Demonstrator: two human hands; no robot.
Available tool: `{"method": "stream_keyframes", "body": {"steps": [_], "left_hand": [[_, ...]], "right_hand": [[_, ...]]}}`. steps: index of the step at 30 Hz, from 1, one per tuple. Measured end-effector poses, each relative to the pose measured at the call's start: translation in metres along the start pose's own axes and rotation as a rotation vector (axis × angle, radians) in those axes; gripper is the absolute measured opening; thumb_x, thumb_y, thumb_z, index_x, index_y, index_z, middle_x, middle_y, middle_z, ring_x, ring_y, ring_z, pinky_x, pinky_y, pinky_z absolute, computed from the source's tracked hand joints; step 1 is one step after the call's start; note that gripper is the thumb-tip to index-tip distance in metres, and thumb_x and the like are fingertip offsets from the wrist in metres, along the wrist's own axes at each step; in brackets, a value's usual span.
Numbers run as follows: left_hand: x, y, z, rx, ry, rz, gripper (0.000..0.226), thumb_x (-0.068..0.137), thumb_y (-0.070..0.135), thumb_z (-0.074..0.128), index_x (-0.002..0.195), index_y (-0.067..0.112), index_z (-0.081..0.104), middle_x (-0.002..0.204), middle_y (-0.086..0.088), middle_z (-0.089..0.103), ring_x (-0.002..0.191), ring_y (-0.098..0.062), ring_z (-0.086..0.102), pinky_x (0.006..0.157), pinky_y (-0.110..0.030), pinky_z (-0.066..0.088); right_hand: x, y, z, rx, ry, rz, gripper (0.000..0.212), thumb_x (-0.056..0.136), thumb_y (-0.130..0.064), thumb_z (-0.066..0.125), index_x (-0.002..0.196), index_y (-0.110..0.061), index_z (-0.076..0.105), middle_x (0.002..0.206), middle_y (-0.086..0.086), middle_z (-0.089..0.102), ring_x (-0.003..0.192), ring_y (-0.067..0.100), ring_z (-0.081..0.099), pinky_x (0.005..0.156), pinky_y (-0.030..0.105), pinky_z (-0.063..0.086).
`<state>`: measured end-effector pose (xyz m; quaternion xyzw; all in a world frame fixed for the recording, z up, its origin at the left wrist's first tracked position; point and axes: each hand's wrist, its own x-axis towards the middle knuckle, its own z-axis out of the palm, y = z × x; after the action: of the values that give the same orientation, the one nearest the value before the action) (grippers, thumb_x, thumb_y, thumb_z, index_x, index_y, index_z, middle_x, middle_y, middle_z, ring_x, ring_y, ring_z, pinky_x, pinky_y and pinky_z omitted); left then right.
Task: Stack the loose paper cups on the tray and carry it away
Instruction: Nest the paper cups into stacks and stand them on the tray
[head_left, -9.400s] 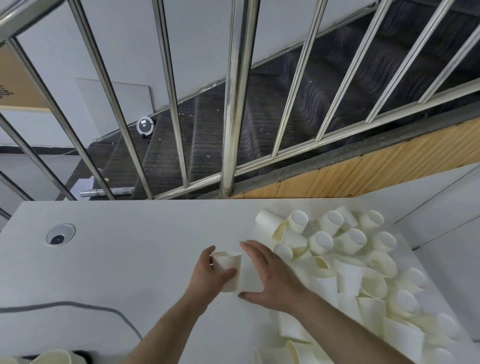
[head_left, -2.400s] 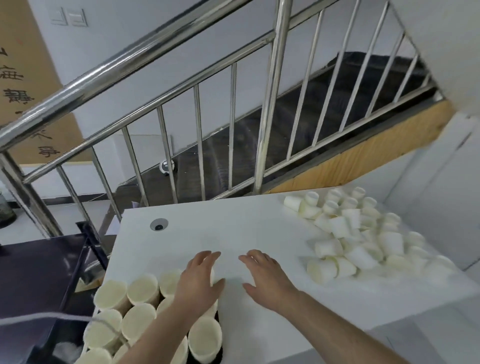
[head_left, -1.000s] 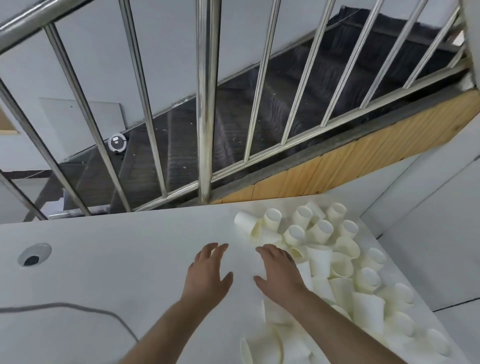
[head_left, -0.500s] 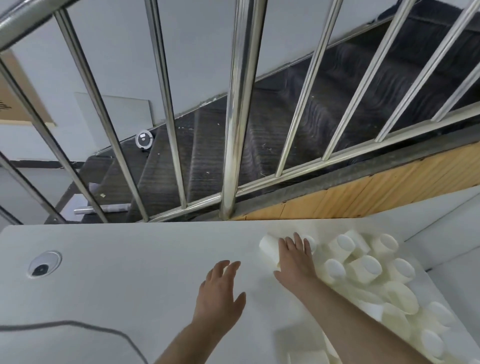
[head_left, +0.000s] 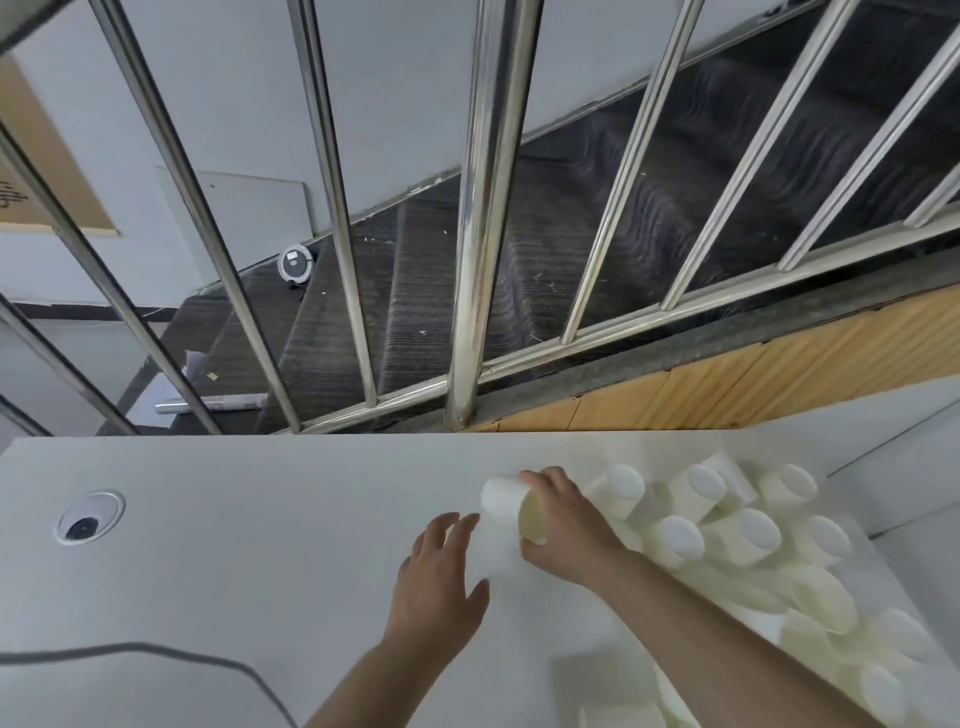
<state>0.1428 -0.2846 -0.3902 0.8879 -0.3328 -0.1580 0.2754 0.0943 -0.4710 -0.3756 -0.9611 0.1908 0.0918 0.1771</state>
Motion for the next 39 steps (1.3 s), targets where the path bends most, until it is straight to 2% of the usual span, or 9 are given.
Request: {"method": "stream_keyframes", "body": {"steps": [5, 12, 15, 17, 20, 24, 29, 35, 39], "left_hand": [[0.004, 0.000, -0.006, -0.009, 0.003, 0.043, 0.081, 0.081, 0.027, 0.064, 0.148, 0.030, 0.018, 0.153, 0.011, 0.019, 0.139, -0.012, 0.024, 0.106, -0.026, 0.035], [-0.006, 0.008, 0.000, -0.094, 0.011, 0.058, 0.087, 0.074, 0.024, 0.067, 0.147, 0.029, 0.021, 0.146, 0.016, 0.033, 0.132, -0.007, 0.036, 0.099, -0.017, 0.032], [-0.009, 0.011, 0.005, -0.109, -0.009, 0.006, 0.088, 0.074, 0.021, 0.066, 0.147, 0.029, 0.017, 0.142, 0.015, 0.035, 0.127, -0.009, 0.041, 0.088, -0.019, 0.042], [-0.009, 0.009, 0.007, -0.103, -0.015, -0.052, 0.085, 0.075, 0.021, 0.066, 0.145, 0.030, 0.019, 0.139, 0.013, 0.036, 0.122, -0.012, 0.045, 0.081, -0.024, 0.048], [-0.009, 0.003, 0.012, -0.083, -0.036, -0.101, 0.077, 0.076, 0.021, 0.066, 0.140, 0.029, 0.027, 0.137, 0.011, 0.036, 0.117, -0.015, 0.049, 0.077, -0.028, 0.051], [-0.009, -0.003, 0.019, -0.073, -0.071, -0.143, 0.072, 0.077, 0.017, 0.066, 0.138, 0.027, 0.027, 0.135, 0.005, 0.035, 0.113, -0.018, 0.050, 0.076, -0.027, 0.051], [-0.006, -0.007, 0.025, -0.067, -0.078, -0.146, 0.074, 0.079, 0.019, 0.065, 0.140, 0.028, 0.023, 0.136, 0.004, 0.034, 0.116, -0.018, 0.048, 0.079, -0.026, 0.050], [-0.002, -0.008, 0.024, -0.004, -0.072, -0.149, 0.075, 0.080, 0.021, 0.063, 0.141, 0.031, 0.020, 0.138, 0.006, 0.032, 0.121, -0.016, 0.044, 0.080, -0.027, 0.052], [-0.002, -0.007, 0.022, 0.015, -0.061, -0.151, 0.077, 0.080, 0.022, 0.065, 0.142, 0.031, 0.020, 0.138, 0.005, 0.032, 0.121, -0.016, 0.044, 0.081, -0.028, 0.053]], "right_hand": [[-0.028, -0.024, -0.008, 0.346, -0.104, -0.054, 0.087, 0.077, -0.034, 0.073, 0.149, -0.032, 0.023, 0.148, -0.014, 0.030, 0.133, 0.009, 0.034, 0.107, 0.027, 0.036], [-0.046, -0.023, -0.006, 0.409, -0.138, -0.105, 0.089, 0.075, -0.036, 0.074, 0.151, -0.026, 0.029, 0.148, -0.015, 0.035, 0.134, 0.003, 0.036, 0.108, 0.027, 0.038], [-0.053, -0.019, -0.010, 0.344, -0.175, -0.131, 0.089, 0.078, -0.034, 0.071, 0.152, -0.026, 0.023, 0.151, -0.015, 0.029, 0.136, 0.004, 0.032, 0.111, 0.026, 0.034], [-0.055, -0.011, -0.014, 0.178, -0.163, -0.129, 0.081, 0.084, -0.029, 0.064, 0.153, -0.027, 0.021, 0.153, -0.012, 0.024, 0.138, 0.008, 0.028, 0.111, 0.027, 0.032], [-0.050, 0.010, -0.016, -0.169, -0.048, -0.082, 0.062, 0.087, -0.016, 0.054, 0.145, -0.021, 0.033, 0.151, 0.000, 0.025, 0.137, 0.022, 0.028, 0.104, 0.033, 0.037], [-0.041, 0.025, -0.009, -0.374, -0.067, 0.016, 0.044, 0.083, -0.005, 0.054, 0.125, -0.017, 0.049, 0.142, 0.006, 0.030, 0.126, 0.026, 0.035, 0.086, 0.033, 0.044], [-0.031, 0.030, -0.001, -0.485, -0.096, 0.024, 0.031, 0.082, 0.001, 0.052, 0.109, -0.014, 0.056, 0.133, 0.007, 0.038, 0.119, 0.026, 0.038, 0.071, 0.031, 0.035], [-0.031, 0.031, -0.002, -0.509, -0.128, -0.012, 0.028, 0.084, 0.002, 0.048, 0.103, -0.010, 0.063, 0.135, 0.007, 0.040, 0.124, 0.026, 0.036, 0.074, 0.032, 0.036], [-0.033, 0.025, -0.005, -0.392, -0.015, -0.041, 0.019, 0.088, -0.010, 0.048, 0.099, -0.011, 0.064, 0.146, 0.004, 0.033, 0.126, 0.023, 0.037, 0.084, 0.033, 0.044]]}}
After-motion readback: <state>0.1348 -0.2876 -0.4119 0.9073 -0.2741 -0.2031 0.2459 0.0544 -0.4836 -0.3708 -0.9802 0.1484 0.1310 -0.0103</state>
